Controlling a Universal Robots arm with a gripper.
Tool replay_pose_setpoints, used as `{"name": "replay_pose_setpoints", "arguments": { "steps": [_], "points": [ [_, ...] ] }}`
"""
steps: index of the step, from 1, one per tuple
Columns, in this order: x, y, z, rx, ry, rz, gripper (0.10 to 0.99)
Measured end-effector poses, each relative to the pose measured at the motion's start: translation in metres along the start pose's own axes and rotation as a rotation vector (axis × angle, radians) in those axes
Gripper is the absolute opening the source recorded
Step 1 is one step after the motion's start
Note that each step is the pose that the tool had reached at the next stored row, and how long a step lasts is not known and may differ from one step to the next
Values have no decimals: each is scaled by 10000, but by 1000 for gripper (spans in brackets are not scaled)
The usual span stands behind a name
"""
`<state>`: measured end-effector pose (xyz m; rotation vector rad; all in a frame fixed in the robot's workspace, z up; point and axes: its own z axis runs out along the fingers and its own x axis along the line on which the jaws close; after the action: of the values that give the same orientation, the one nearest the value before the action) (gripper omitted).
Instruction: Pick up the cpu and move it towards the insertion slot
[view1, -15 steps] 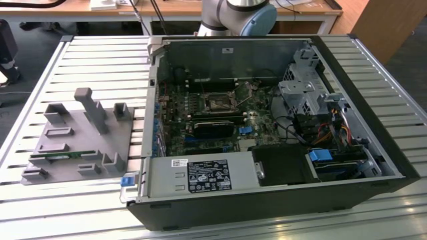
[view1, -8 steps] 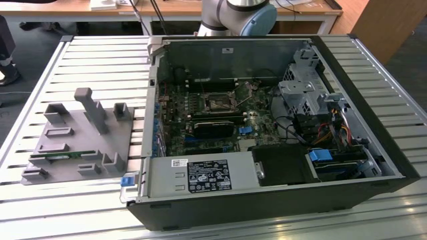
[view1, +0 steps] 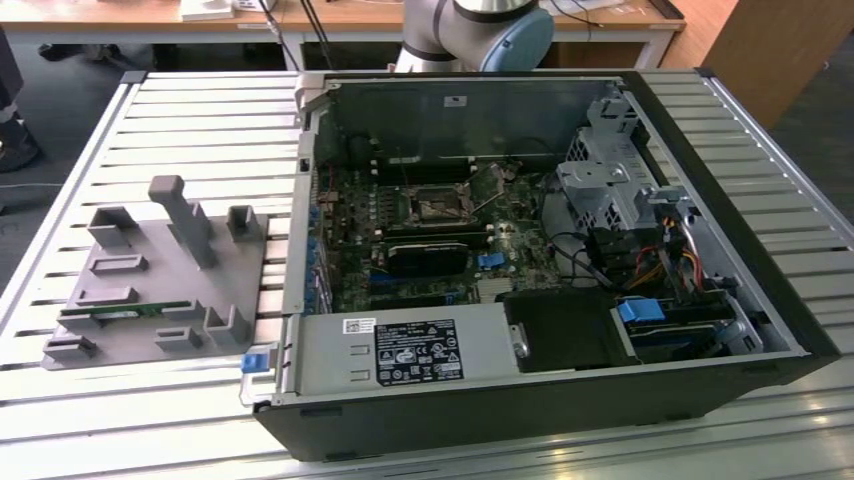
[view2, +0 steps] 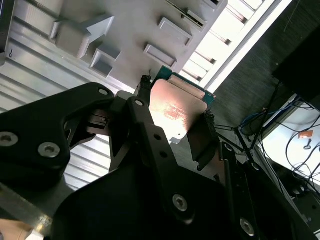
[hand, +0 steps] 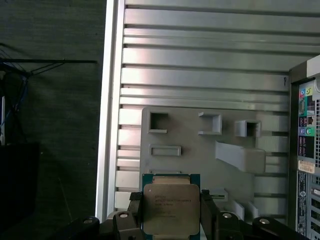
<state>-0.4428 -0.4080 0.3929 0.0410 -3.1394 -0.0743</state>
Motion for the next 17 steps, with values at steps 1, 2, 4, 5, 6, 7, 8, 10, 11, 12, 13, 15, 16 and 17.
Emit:
{"name": "replay_pose_setpoints", "arguments": {
  "steps": [1, 2, 4, 5, 6, 7, 8, 10, 11, 12, 13, 15, 16, 17],
  "points": [
    [0, 0, -8, -1, -1, 0, 541],
    [0, 1, -17, -1, -1, 0, 541],
    [0, 2, -36, -1, -1, 0, 541],
    [0, 2, -45, -1, 0, 0, 541],
    [0, 3, -54, 0, 0, 0, 541],
    [0, 3, -62, -1, -1, 0, 541],
    [0, 3, -71, -1, -1, 0, 541],
    [0, 4, -88, 0, 0, 0, 541],
    [0, 4, -96, 0, 0, 0, 541],
    [0, 5, -104, -1, 0, 0, 541],
    [0, 5, -112, -1, -1, 0, 541],
    [0, 6, -127, 0, 0, 0, 541],
    [0, 7, -136, 0, -1, 0, 541],
    [0, 7, -147, 0, 0, 0, 541]
  ]
}}
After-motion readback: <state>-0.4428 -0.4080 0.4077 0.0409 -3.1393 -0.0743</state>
